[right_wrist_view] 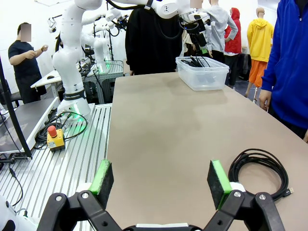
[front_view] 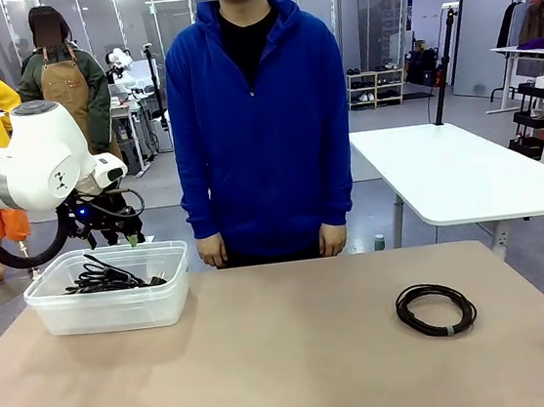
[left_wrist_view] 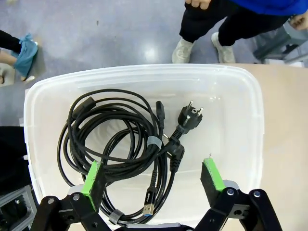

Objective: Organize and store the cables.
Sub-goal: Place the USB Extension Cable into the Organizing box.

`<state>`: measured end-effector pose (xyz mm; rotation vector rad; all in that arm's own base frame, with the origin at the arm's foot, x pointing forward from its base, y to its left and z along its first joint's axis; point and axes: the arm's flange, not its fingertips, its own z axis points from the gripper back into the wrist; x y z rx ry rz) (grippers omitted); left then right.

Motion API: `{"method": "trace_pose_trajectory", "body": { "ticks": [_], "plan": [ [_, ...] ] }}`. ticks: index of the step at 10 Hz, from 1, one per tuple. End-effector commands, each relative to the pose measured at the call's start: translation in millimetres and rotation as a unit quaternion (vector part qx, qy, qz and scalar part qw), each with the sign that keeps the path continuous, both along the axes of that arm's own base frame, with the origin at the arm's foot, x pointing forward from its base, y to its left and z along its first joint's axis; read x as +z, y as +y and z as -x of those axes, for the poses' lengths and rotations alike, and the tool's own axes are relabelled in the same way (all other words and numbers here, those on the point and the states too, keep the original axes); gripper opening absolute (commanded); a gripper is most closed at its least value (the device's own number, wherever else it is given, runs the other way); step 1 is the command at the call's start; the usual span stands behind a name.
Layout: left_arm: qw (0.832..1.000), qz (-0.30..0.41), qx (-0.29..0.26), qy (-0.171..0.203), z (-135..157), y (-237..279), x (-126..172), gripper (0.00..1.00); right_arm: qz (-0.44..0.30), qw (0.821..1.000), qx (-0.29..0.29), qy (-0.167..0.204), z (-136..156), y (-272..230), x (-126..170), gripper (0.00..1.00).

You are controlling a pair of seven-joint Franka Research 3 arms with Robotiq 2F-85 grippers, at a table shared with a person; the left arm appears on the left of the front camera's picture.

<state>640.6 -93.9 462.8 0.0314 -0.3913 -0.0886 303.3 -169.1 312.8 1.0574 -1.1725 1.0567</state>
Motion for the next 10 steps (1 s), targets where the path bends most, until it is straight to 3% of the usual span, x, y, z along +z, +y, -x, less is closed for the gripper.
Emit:
{"method": "trace_pose_trajectory", "body": {
  "ticks": [1,10],
  "plan": [
    [1.0,-0.001,-0.002,-0.001,-1.0,0.5,0.7,1.0,-0.005,1.0,-0.006,0.01,-2.2,0.8,3.8,1.0],
    [1.0,-0.001,-0.002,-0.001,-1.0,0.5,0.7,1.0,-0.005,1.0,-0.006,0.01,-2.2,0.8,3.8,1.0]
  ]
}}
